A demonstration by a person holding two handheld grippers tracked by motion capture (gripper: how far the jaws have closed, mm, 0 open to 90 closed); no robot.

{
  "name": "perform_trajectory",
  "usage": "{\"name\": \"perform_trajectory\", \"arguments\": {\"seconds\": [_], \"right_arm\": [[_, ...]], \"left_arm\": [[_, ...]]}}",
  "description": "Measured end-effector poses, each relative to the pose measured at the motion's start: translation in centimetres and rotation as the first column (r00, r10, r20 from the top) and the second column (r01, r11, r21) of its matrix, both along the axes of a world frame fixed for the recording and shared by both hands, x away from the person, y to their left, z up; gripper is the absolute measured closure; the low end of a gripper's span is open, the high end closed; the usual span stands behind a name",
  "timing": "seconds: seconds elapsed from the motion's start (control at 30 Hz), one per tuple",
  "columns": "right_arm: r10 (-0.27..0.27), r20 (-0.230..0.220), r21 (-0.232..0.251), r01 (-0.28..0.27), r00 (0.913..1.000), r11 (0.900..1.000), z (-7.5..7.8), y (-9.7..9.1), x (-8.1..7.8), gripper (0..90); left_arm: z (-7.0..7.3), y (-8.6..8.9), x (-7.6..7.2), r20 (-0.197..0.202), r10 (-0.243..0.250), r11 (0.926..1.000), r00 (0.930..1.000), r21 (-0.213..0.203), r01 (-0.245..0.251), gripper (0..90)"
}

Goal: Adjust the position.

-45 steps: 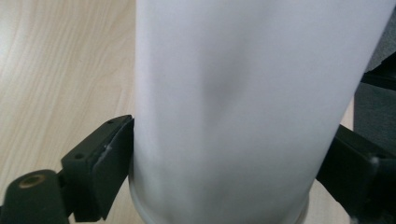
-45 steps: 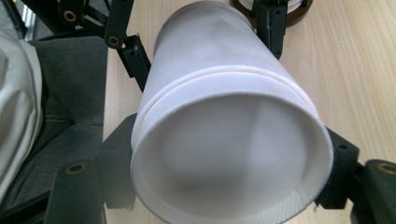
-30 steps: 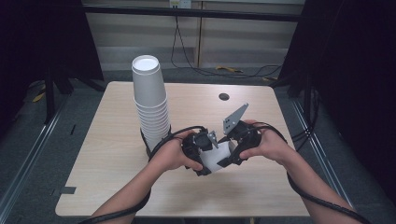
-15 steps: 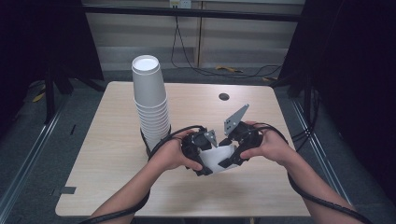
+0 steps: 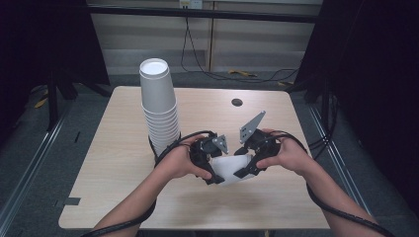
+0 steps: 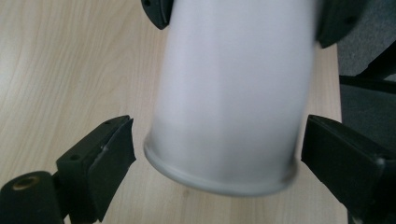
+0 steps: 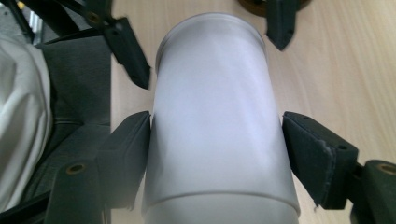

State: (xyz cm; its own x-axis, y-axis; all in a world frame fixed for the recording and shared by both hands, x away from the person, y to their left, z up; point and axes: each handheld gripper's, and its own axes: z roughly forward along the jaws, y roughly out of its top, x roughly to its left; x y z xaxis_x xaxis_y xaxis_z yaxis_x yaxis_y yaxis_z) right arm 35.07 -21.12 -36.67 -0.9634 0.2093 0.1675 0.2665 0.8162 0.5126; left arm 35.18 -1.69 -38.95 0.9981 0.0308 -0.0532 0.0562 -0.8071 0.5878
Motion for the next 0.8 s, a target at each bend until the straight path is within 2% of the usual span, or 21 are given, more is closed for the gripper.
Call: {"name": "perform_trajectory", "arguments": {"seconds": [0.03, 0.17, 0.33, 0.43, 0.63, 0.7, 0.8], "right_arm": [[-0.008, -0.010, -0.003, 0.007, 0.9999, 1.0000, 0.0, -0.1, 0.0, 25.6], [-0.014, 0.003, 0.016, 0.014, 0.9999, 0.9998, 0.1, -0.6, 0.1, 25.6], [-0.021, -0.002, 0.017, 0.021, 0.9998, 0.9996, 0.3, -1.0, 0.2, 25.6], [-0.025, 0.003, 0.023, 0.025, 0.9997, 0.9994, 0.4, -1.1, 0.2, 25.5], [-0.034, -0.004, 0.043, 0.034, 0.9994, 0.9985, 0.7, -1.3, 0.1, 25.3], [-0.032, -0.001, 0.067, 0.032, 0.9995, 0.9972, 0.7, -1.4, 0.2, 25.3], [-0.034, -0.003, 0.074, 0.035, 0.9994, 0.9967, 0.9, -1.5, 0.2, 25.3]], "left_arm": [[0.0, 0.1, 0.0, 0.002, 0.000, 1.0000, 1.0000, -0.006, 0.000, 9.2], [0.0, 0.4, 0.1, 0.003, 0.008, 0.9999, 1.0000, -0.008, -0.008, 8.9], [-0.2, 0.6, 0.2, -0.008, 0.004, 0.9996, 1.0000, -0.029, -0.005, 7.6], [-0.5, 0.7, 0.2, 0.005, 0.011, 0.9990, 0.9999, -0.044, -0.011, 6.1], [-0.9, 0.6, 0.2, -0.013, 0.003, 0.9955, 0.9999, -0.095, -0.005, 5.2], [-1.1, 0.5, 0.3, -0.016, 0.002, 0.9952, 0.9999, -0.098, -0.003, 4.2], [-1.3, 0.6, 0.2, -0.017, 0.006, 0.9937, 0.9998, -0.112, -0.008, 3.7]]}}
